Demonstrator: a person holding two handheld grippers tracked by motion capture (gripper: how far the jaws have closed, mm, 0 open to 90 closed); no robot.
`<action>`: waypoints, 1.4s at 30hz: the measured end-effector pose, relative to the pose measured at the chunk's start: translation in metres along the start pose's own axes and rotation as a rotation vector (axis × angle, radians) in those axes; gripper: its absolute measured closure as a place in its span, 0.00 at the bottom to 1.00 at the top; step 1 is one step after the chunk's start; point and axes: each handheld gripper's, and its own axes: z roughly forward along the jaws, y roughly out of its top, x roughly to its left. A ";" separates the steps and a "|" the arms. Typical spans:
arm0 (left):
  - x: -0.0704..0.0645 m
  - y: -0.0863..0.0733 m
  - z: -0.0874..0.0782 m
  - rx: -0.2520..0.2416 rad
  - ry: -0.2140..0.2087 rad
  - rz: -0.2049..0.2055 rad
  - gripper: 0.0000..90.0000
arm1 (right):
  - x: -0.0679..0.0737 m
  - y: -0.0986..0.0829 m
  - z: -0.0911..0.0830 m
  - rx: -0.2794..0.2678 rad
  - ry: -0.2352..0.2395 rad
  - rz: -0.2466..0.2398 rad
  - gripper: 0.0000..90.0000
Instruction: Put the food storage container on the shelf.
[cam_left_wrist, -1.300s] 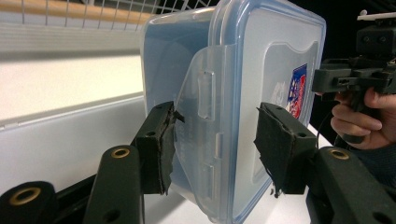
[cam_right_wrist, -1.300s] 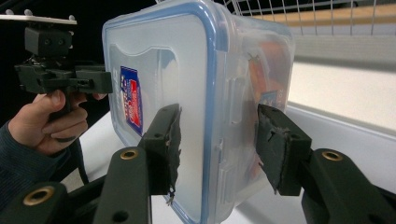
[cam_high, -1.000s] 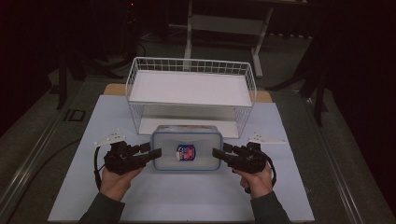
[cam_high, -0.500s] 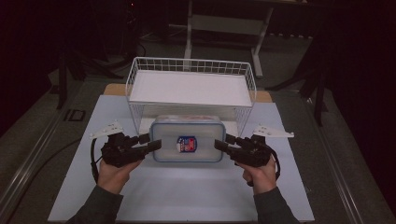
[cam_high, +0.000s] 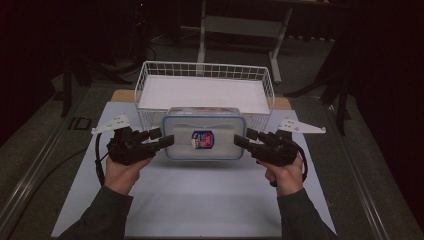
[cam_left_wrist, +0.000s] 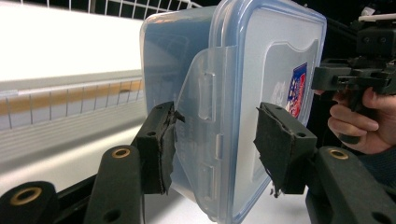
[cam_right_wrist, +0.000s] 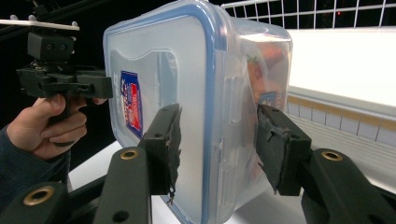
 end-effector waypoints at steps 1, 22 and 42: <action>0.000 0.002 0.000 -0.003 0.000 0.002 0.54 | 0.000 0.002 0.000 -0.002 -0.003 -0.004 0.57; 0.012 0.047 0.013 -0.052 -0.025 0.036 0.54 | -0.009 0.043 0.001 -0.096 -0.027 -0.025 0.57; 0.029 0.083 0.028 -0.071 -0.014 0.067 0.54 | -0.027 0.070 0.013 -0.090 -0.042 -0.044 0.57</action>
